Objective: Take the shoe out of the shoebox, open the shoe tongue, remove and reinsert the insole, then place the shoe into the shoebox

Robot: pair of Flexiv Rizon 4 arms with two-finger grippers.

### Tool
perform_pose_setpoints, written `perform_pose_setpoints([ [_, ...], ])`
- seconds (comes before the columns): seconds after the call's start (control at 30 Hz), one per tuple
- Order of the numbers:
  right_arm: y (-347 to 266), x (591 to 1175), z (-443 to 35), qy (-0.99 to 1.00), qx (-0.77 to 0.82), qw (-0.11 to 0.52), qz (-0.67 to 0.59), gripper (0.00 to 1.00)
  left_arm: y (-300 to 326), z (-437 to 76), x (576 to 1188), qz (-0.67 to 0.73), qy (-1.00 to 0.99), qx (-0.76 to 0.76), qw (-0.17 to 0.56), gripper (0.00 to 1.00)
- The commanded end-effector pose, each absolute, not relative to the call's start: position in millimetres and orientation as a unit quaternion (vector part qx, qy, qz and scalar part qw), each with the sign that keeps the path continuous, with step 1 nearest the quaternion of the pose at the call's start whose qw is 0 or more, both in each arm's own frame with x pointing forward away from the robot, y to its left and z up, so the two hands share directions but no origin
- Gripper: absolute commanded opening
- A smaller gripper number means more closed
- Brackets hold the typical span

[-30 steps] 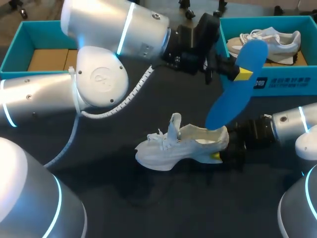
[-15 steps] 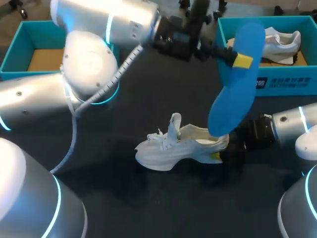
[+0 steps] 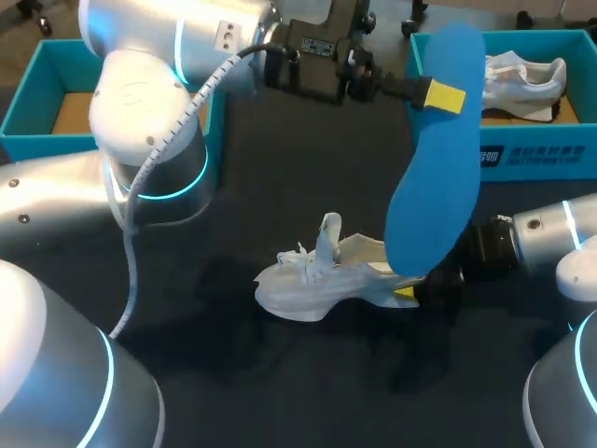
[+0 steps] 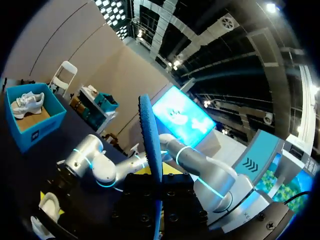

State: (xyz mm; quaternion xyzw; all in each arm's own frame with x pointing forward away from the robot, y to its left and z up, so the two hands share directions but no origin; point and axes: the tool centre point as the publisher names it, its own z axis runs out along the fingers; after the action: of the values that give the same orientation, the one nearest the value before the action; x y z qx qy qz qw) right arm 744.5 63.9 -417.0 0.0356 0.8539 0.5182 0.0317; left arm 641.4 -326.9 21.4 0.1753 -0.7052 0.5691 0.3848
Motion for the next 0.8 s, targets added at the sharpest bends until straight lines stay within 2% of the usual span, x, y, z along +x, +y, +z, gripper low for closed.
perform_pose_setpoints([
  [0.03, 65, 745, -422, 0.855, 0.036, 0.032, 0.517, 0.0, -321, 26, 633, 0.568, -0.691, 0.188, 0.405, 0.0],
  [0.57, 65, 745, -422, 0.855, 0.036, 0.032, 0.517, 0.0, -299, 31, 599, 0.567, -0.657, 0.231, 0.441, 0.0],
  [0.8, 65, 745, -422, 0.855, 0.036, 0.032, 0.517, 0.0, -291, 27, 585, 0.572, -0.657, 0.238, 0.429, 0.0],
])
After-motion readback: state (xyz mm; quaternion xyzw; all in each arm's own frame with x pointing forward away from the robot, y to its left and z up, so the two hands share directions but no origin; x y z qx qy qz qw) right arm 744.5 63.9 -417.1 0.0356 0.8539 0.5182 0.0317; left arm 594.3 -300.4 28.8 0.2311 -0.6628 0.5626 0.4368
